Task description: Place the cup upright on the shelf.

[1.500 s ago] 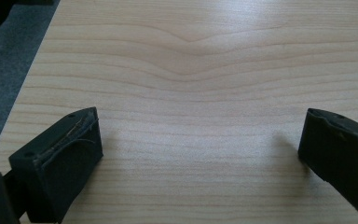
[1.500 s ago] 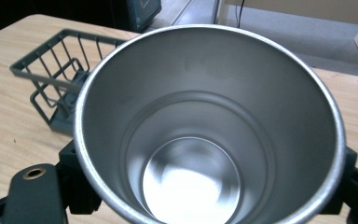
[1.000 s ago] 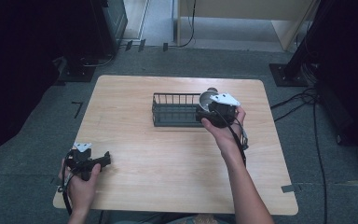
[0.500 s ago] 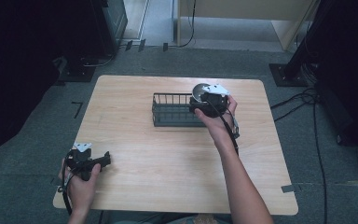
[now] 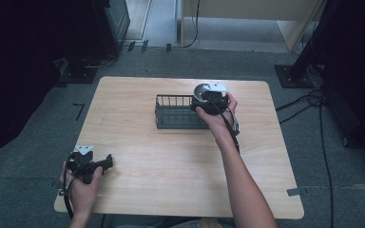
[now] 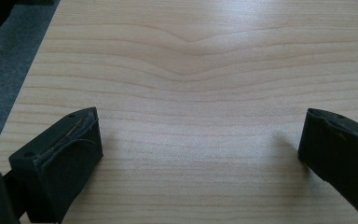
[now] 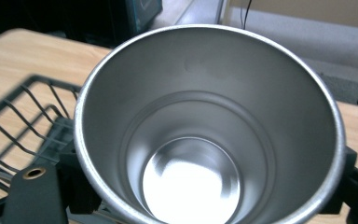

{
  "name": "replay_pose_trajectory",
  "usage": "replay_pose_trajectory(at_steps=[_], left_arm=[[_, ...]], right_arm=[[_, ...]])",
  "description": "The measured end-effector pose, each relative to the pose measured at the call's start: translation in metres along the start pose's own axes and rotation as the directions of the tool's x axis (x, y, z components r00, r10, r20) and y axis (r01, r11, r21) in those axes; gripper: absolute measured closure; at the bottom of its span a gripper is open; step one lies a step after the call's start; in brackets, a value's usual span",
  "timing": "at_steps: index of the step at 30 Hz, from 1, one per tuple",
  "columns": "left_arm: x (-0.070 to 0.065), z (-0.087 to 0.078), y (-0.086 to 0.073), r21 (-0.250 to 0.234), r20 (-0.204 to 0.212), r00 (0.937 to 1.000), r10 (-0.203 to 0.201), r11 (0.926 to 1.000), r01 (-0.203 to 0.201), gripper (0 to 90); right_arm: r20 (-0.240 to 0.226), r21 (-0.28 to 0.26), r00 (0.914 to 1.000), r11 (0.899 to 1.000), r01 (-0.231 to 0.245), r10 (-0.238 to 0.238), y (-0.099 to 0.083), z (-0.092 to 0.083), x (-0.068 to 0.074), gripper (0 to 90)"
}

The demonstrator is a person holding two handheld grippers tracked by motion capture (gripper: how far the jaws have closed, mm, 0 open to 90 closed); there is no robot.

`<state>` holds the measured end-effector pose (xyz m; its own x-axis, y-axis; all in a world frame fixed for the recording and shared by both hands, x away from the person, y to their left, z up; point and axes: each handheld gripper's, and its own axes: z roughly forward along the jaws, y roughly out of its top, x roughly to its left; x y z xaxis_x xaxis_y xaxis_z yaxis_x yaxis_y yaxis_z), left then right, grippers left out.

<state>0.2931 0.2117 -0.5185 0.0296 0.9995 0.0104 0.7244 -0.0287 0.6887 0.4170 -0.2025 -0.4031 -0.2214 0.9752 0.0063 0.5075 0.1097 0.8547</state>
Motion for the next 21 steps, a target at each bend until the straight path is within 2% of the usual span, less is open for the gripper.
replay_pose_trajectory(at_steps=[10,15,17,21], left_arm=[[0.0,0.0,0.0,0.0,0.0,1.0,0.0,1.0,0.0,0.0],[0.0,0.0,0.0,0.0,-0.001,1.0,0.0,1.0,0.0,0.0],[0.0,0.0,0.0,0.0,0.0,1.0,0.0,1.0,0.0,0.0],[0.0,0.0,0.0,0.0,0.0,1.0,0.0,1.0,0.0,0.0]], right_arm=[[0.007,0.015,0.9997,1.0,-0.025,0.025,-0.004,0.021,-0.001,18.4],[-0.002,0.011,0.9995,0.999,-0.031,0.031,-0.003,0.025,-0.001,18.4],[0.002,0.034,0.9998,0.999,-0.018,0.018,-0.007,0.03,0.001,18.4],[-0.001,0.046,0.9999,0.999,-0.017,0.017,-0.01,0.034,0.0,18.4]])
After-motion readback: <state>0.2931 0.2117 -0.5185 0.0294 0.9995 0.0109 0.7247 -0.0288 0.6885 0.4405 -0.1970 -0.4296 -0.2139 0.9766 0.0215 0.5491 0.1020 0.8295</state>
